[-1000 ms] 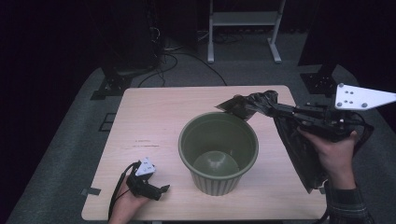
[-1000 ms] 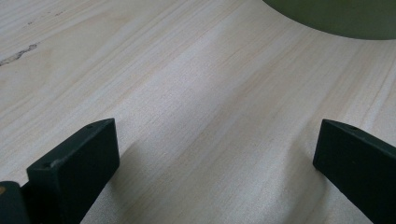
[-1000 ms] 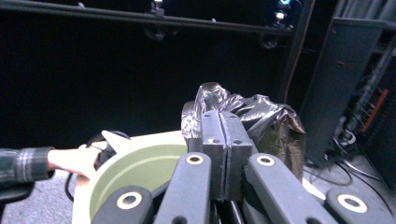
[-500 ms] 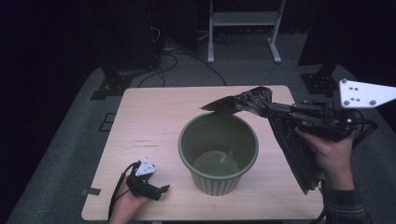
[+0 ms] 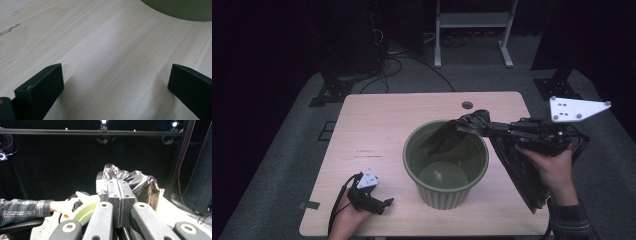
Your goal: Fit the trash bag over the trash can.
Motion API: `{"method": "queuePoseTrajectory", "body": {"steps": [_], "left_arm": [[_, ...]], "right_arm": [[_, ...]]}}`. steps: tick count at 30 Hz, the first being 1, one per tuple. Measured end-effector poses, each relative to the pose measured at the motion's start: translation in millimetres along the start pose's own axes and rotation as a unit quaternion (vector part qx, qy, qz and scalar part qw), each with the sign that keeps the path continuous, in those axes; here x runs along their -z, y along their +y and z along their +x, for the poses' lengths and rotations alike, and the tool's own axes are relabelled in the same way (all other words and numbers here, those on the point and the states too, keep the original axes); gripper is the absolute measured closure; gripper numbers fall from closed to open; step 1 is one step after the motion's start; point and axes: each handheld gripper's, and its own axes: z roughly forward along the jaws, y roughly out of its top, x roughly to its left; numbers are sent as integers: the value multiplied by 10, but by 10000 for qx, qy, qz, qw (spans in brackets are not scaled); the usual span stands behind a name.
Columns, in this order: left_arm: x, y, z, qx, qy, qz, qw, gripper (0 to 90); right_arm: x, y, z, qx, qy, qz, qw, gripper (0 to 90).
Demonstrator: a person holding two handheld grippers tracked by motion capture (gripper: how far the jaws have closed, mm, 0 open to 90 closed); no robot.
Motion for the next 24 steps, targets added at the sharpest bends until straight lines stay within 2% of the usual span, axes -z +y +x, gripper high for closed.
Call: {"method": "queuePoseTrajectory", "body": {"steps": [6,10,12,15,16,19,24], "left_arm": [[0,0,0,-1,-2,2,10000,0],[0,0,0,0,-1,2,10000,0],[0,0,0,-1,-2,2,10000,0],[1,0,0,-1,-2,3,10000,0],[1,0,0,-1,-2,2,10000,0],[0,0,0,3,-1,2,10000,0],[0,0,0,1,-1,1,10000,0]], "right_arm": [[-227,-160,-122,-159,117,260,9995,892],[-425,-255,-174,-277,274,388,9985,889],[-551,-294,-192,-284,287,545,9977,887],[-675,-323,-200,-271,254,711,9968,819],[-705,-328,-200,-257,208,734,9968,754],[-714,-325,-198,-247,194,748,9967,715],[-625,-310,-171,-197,66,728,9971,650]]}}
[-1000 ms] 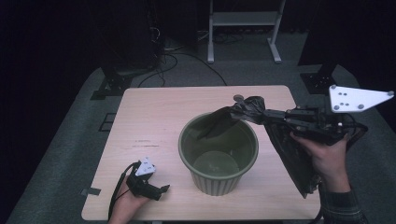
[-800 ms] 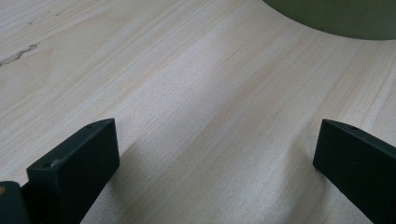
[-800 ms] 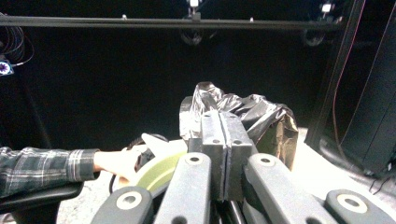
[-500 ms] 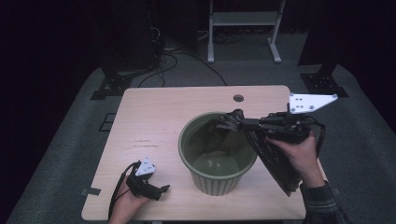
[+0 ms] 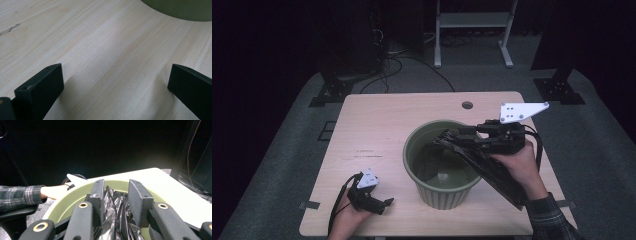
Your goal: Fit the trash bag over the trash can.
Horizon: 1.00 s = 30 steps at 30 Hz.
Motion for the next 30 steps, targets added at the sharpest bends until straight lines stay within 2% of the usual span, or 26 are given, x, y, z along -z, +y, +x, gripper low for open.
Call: {"method": "queuePoseTrajectory", "body": {"steps": [6,16,25,28,30], "left_arm": [[0,0,0,0,3,-1,10000,0],[0,-1,-1,0,5,-2,10000,0],[0,0,-1,2,8,2,10000,0],[0,1,-1,4,8,5,10000,0],[0,1,-1,2,8,6,10000,0]], "right_arm": [[190,-61,84,45,-127,-35,9999,636],[559,-356,324,-82,-235,-47,9997,634],[683,-568,532,-198,-204,37,9996,640],[681,-608,557,-197,-282,132,9993,675],[683,-630,549,-234,-251,145,9993,718]]}}
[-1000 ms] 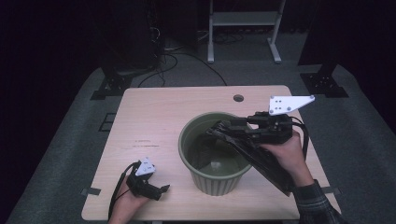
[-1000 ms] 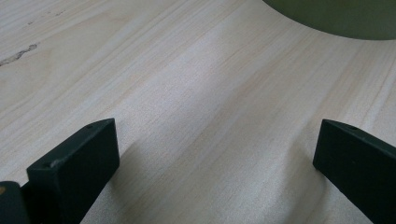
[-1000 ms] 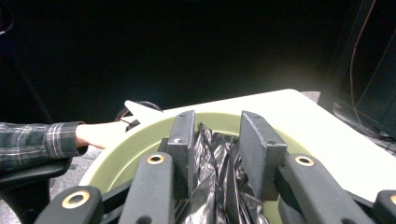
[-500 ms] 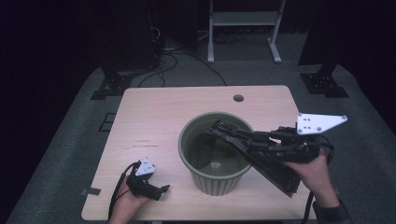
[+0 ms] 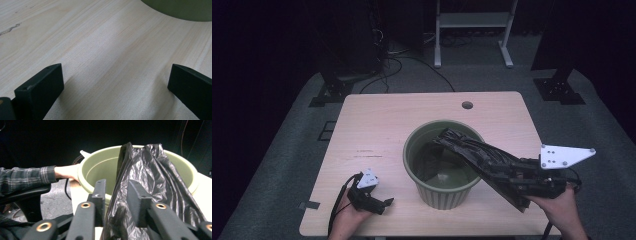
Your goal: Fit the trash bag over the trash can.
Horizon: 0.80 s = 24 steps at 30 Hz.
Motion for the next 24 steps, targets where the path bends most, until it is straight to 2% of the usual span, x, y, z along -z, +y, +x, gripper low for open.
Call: {"method": "queuePoseTrajectory", "body": {"steps": [6,10,15,18,24], "left_arm": [[0,0,0,1,0,0,10000,0],[1,0,-1,9,8,-1,10000,0],[32,22,-5,9,-63,-62,10000,0],[100,71,-14,22,-94,-249,9996,0],[234,160,-26,-12,-387,-677,9970,0]], "right_arm": [[-22,-44,-19,-42,8,137,9999,898],[-28,-28,-31,-64,3,119,9999,900],[-2,71,-87,-25,-33,-59,10000,900],[1,162,-129,8,-52,-137,9999,900],[-13,322,-251,58,-103,-299,9995,900]]}}
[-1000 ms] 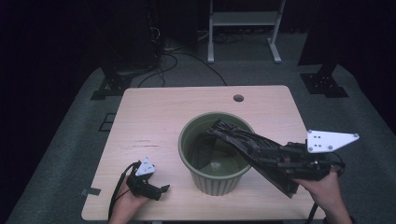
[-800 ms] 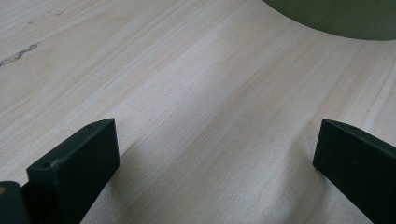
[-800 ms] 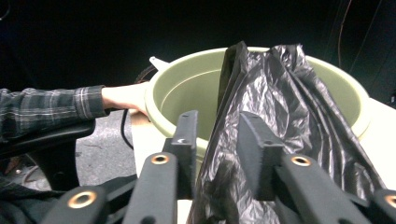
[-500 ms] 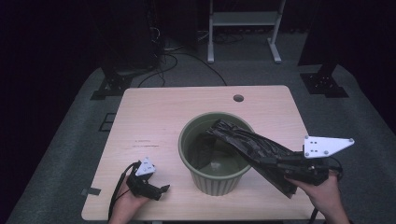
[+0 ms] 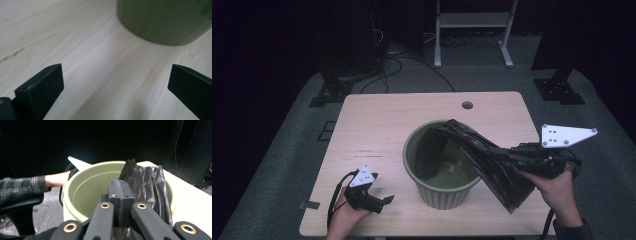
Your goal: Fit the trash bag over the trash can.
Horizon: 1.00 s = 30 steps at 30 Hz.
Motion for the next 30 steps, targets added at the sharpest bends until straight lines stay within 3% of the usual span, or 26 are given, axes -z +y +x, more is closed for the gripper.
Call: {"method": "queuePoseTrajectory", "body": {"steps": [5,11,16,23,30], "left_arm": [[123,69,12,-16,-325,-429,9986,0],[251,144,21,-74,-635,-852,9943,0],[360,264,-18,-154,-957,-1224,9877,0],[481,419,-55,-403,-1277,-1404,9810,0],[625,631,-114,-549,-1545,-1760,9706,0]], "right_arm": [[-7,78,-98,-34,-11,-166,9999,900],[-12,126,-198,-95,-78,-286,9995,900],[-2,172,-300,-142,-178,-365,9991,900],[-5,210,-449,-265,-317,-479,9980,900],[-46,221,-586,-421,-417,-544,9968,900]]}}
